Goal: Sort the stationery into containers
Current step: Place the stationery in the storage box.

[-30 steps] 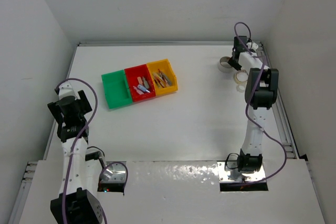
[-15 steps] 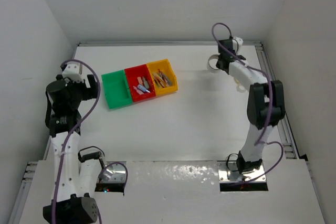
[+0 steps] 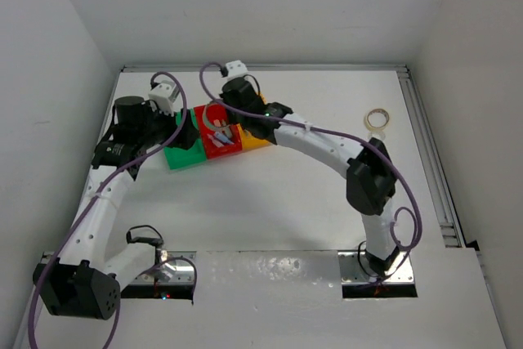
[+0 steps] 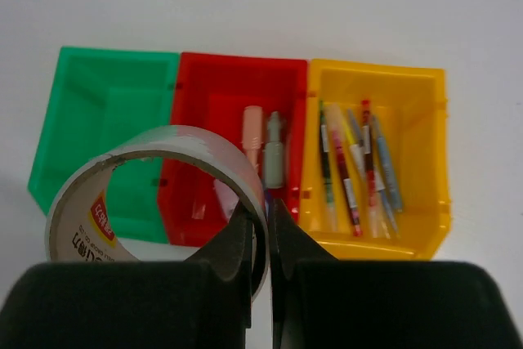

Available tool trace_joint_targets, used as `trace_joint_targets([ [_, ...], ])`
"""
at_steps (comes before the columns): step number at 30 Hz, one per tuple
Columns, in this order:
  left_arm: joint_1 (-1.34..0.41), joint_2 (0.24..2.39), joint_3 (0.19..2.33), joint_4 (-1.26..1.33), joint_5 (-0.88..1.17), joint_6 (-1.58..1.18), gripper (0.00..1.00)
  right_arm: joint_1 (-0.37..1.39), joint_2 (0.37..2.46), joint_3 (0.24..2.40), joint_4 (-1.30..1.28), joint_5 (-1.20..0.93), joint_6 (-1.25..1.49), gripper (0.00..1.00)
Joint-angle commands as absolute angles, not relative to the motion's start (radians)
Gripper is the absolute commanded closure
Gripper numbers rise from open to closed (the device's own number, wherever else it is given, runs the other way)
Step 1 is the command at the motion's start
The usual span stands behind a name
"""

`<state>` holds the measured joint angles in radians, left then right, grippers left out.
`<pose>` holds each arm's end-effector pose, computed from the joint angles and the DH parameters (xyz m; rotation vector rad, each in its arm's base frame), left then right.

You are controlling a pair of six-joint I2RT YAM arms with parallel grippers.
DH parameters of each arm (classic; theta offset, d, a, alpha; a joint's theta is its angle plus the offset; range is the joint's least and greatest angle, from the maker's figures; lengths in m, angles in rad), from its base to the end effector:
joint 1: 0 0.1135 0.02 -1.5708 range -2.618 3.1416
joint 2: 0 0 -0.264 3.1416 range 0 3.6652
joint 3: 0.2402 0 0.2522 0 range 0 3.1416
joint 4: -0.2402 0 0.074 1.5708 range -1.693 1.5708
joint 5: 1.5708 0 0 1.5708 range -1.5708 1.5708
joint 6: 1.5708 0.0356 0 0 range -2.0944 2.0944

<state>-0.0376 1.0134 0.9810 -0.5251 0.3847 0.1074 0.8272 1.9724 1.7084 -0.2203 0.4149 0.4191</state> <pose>0.2173 -0.0215 0.3330 0.3771 2.0703 -0.3667 0.3285 0.3360 0.3009 -0.1574 2.0240 0.3655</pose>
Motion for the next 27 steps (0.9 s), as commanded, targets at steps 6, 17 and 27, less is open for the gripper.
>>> trace_joint_targets([
  [6, -0.124, 1.023, 1.019, -0.469, 0.313, 0.045, 0.29, 0.939, 2.029, 1.858, -0.245, 0.436, 0.390, 1.00],
  [17, -0.129, 1.038, 0.977, -0.430, 0.048, 0.067, 0.61, 0.997, 1.968, 1.783, -0.172, 0.442, 0.367, 1.00],
  [27, -0.133, 1.057, 0.867, -0.390, 0.005, 0.103, 0.79, 1.009, 1.957, 1.775, -0.130, 0.384, 0.393, 1.00],
])
